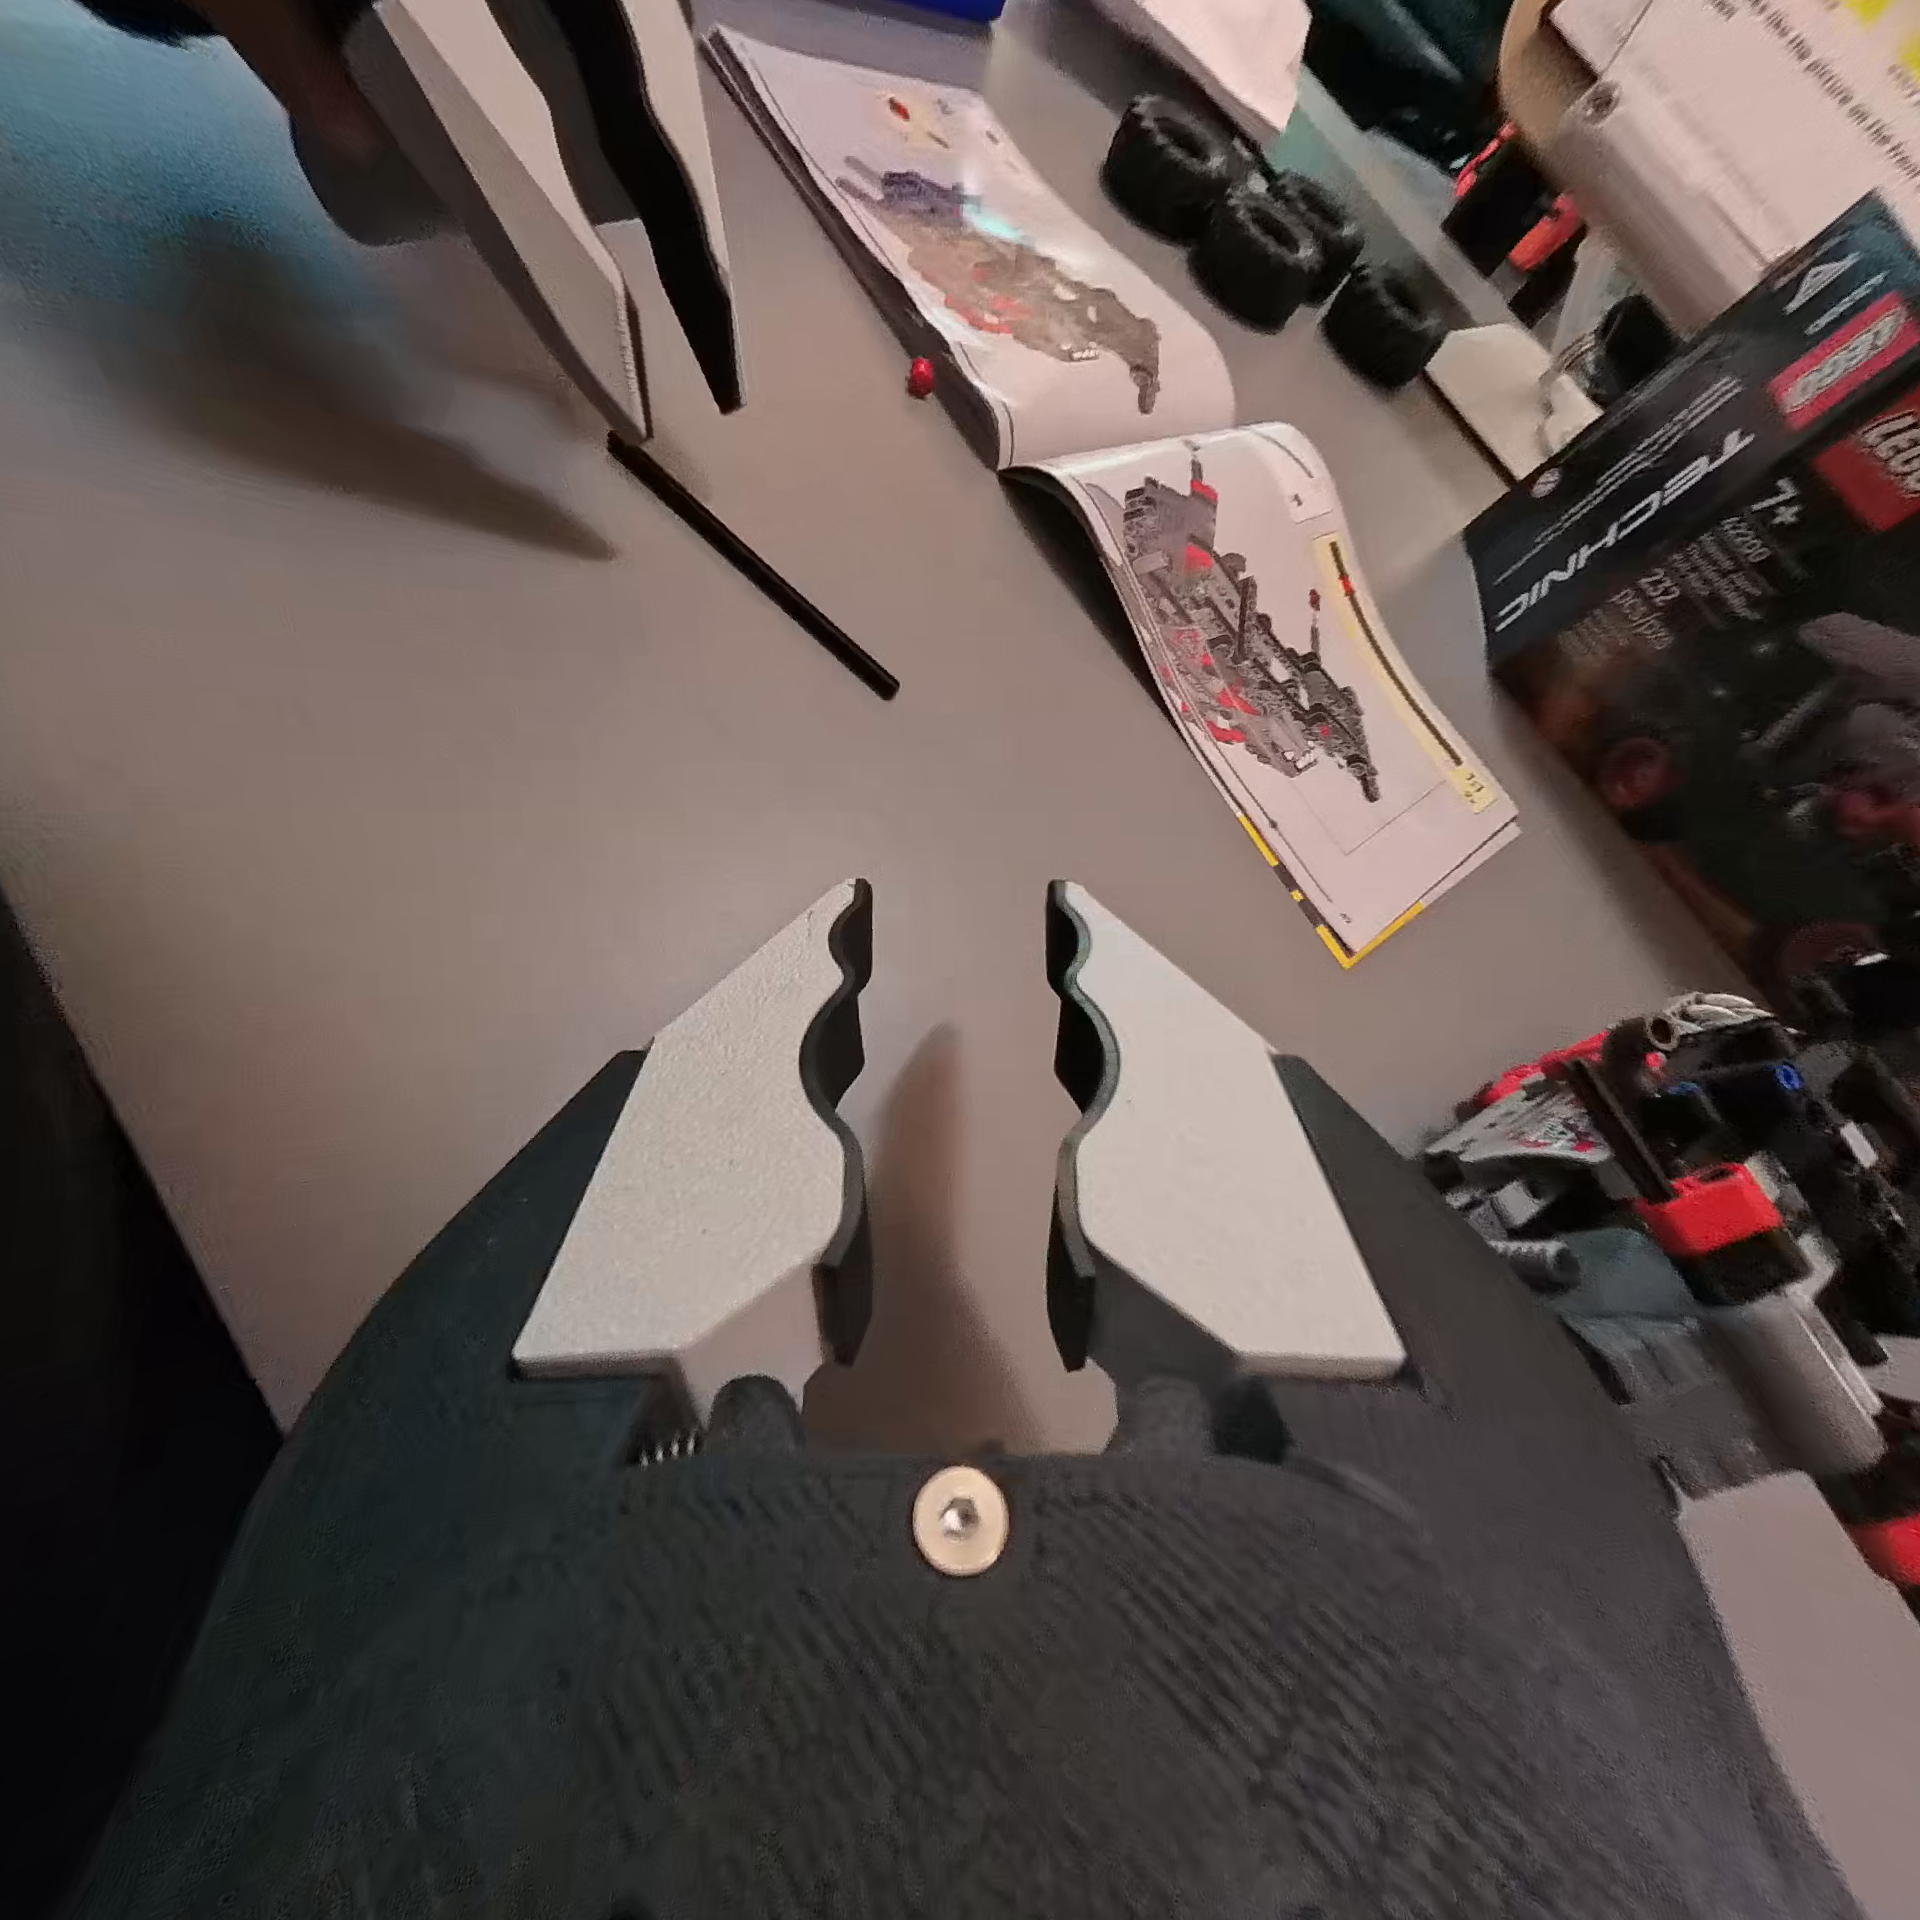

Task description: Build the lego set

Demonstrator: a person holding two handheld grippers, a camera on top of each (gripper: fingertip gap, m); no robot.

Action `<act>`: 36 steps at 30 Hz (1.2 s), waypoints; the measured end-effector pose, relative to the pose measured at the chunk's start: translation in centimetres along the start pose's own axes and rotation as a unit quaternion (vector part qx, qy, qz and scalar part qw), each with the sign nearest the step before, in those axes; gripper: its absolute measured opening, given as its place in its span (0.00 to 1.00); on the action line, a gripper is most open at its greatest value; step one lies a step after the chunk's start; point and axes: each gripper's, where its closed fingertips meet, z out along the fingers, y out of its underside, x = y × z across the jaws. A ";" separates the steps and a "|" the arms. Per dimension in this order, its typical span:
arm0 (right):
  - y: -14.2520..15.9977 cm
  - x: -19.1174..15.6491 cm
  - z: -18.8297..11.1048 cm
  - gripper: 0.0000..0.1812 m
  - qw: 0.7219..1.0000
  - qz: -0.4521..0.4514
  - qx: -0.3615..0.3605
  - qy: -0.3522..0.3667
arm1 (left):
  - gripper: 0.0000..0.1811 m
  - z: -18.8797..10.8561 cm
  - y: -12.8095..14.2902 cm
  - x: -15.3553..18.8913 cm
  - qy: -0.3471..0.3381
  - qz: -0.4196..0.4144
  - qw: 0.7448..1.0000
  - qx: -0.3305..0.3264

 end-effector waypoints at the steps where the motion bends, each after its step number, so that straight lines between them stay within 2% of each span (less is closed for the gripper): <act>1: 0.0 0.0 0.3 0.18 1.000 0.002 -0.005 -0.004 | 0.15 0.1 0.1 0.0 -0.002 0.000 1.000 -0.001; 7: -0.2 -0.2 1.8 0.18 0.999 0.024 -0.013 -0.023 | 0.14 1.6 1.2 -0.3 -0.023 0.034 0.998 -0.042; 11: -0.5 -0.3 2.5 0.18 0.999 0.046 -0.012 -0.025 | 0.11 2.3 0.8 -0.5 -0.040 0.068 0.996 -0.044; 13: -0.7 -0.4 2.6 0.18 0.999 0.045 -0.010 -0.028 | 0.07 2.5 0.7 0.0 -0.030 0.082 0.995 -0.044; 17: -0.6 -0.5 2.6 0.18 0.999 0.043 -0.012 -0.031 | 0.01 2.8 0.4 -0.2 -0.022 0.068 0.997 -0.036; 23: -1.1 0.2 2.4 0.18 0.999 0.037 0.004 -0.023 | 0.01 3.1 -0.4 -0.4 -0.020 0.074 0.997 -0.016; 29: -1.5 1.1 1.8 0.21 0.998 -0.056 0.009 0.006 | 0.01 2.6 -3.9 1.1 0.012 0.099 0.993 0.064; 32: -2.3 2.7 1.0 0.24 0.991 -0.119 0.014 0.062 | 0.01 2.3 -5.2 1.8 0.035 0.104 0.992 0.069; 36: -2.9 4.0 0.1 0.24 0.964 -0.237 0.004 0.117 | 0.00 2.2 -7.2 2.8 0.077 0.085 0.991 0.065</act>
